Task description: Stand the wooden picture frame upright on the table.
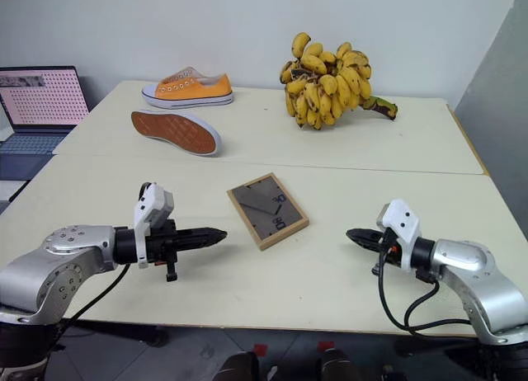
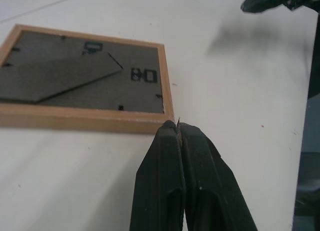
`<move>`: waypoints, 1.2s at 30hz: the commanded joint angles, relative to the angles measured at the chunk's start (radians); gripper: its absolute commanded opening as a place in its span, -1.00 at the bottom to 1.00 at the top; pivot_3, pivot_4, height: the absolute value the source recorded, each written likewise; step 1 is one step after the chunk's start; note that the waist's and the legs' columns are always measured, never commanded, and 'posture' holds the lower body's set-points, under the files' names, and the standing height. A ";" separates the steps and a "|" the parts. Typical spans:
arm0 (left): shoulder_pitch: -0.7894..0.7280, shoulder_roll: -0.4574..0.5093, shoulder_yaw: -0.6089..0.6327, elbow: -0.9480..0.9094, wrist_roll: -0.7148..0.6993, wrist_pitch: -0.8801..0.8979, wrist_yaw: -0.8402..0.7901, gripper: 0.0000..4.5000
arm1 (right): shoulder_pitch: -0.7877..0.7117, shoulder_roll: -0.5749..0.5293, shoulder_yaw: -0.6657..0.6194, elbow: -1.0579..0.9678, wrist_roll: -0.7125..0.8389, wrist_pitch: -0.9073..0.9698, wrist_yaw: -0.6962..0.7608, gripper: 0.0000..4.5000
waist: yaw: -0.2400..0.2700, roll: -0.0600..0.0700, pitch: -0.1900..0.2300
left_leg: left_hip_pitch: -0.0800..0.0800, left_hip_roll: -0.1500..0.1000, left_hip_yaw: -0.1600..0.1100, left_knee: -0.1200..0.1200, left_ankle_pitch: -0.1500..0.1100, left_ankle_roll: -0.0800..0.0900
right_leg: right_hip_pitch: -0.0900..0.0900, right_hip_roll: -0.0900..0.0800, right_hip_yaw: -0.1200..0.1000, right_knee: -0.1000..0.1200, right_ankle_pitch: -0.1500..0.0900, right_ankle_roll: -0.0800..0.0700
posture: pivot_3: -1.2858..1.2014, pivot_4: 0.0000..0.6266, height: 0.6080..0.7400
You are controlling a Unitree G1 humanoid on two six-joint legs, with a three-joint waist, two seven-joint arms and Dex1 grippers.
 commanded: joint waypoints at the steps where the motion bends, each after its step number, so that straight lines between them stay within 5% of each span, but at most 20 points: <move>1: -0.022 -0.012 0.010 -0.014 0.006 0.002 0.036 -0.97 | -0.014 0.003 -0.007 -0.035 -0.001 0.002 -0.009 -1.00 | -0.001 0.000 0.000 | 0.000 0.000 0.000 0.000 0.000 0.000 | 0.000 0.000 0.000 0.000 0.000 0.000 | 0.03 -0.52 1.00; 25: -0.073 -0.071 0.030 -0.038 -0.011 0.086 0.189 -0.97 | -0.060 0.036 0.004 0.007 -0.037 -0.014 -0.041 -1.00 | -0.001 0.000 0.000 | 0.000 0.000 0.000 0.001 0.000 0.000 | 0.000 0.000 0.000 0.000 0.000 0.000 | 0.03 -0.52 1.00; 36: -0.107 -0.237 0.034 0.265 0.215 -0.049 0.494 -0.97 | -0.184 0.215 0.097 0.232 -0.239 -0.152 -0.220 -1.00 | -0.002 0.000 0.000 | 0.000 0.000 0.000 0.001 0.000 0.000 | 0.000 0.000 0.000 0.002 0.003 -0.004 | 0.03 -0.52 1.00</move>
